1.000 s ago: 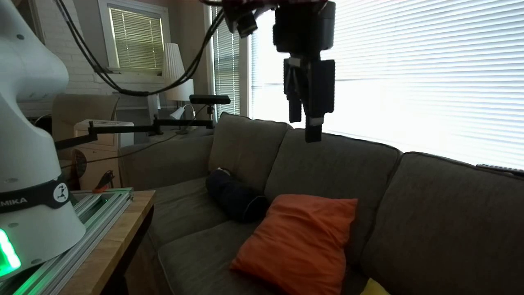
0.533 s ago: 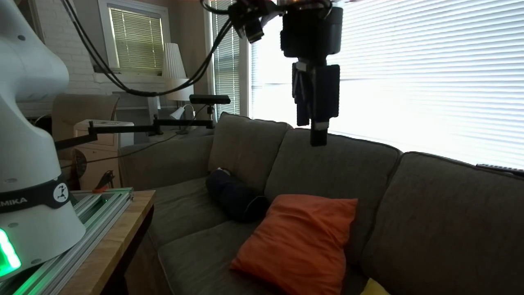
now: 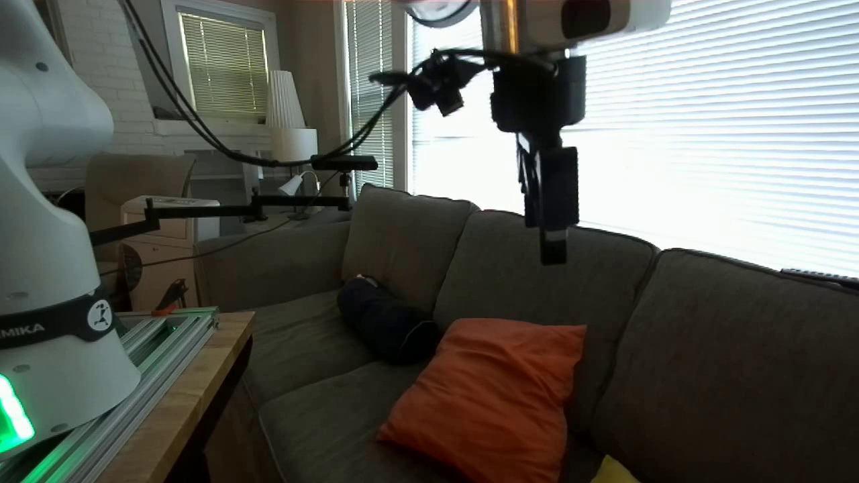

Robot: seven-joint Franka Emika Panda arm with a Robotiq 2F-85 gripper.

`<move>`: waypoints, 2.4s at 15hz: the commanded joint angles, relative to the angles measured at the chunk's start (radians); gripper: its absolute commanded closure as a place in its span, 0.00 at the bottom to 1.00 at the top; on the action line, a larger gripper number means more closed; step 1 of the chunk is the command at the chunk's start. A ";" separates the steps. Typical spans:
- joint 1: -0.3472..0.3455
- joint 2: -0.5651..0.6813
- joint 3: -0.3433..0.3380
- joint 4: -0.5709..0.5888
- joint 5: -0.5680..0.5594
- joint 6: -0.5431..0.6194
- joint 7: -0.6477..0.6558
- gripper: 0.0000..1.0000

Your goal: Move the orange pillow to the left.

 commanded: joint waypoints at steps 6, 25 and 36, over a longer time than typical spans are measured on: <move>-0.005 0.385 0.170 0.256 0.292 0.163 0.195 0.00; -0.010 0.720 0.290 0.522 0.302 0.226 0.303 0.00; 0.055 1.103 0.379 0.993 0.275 0.190 0.370 0.00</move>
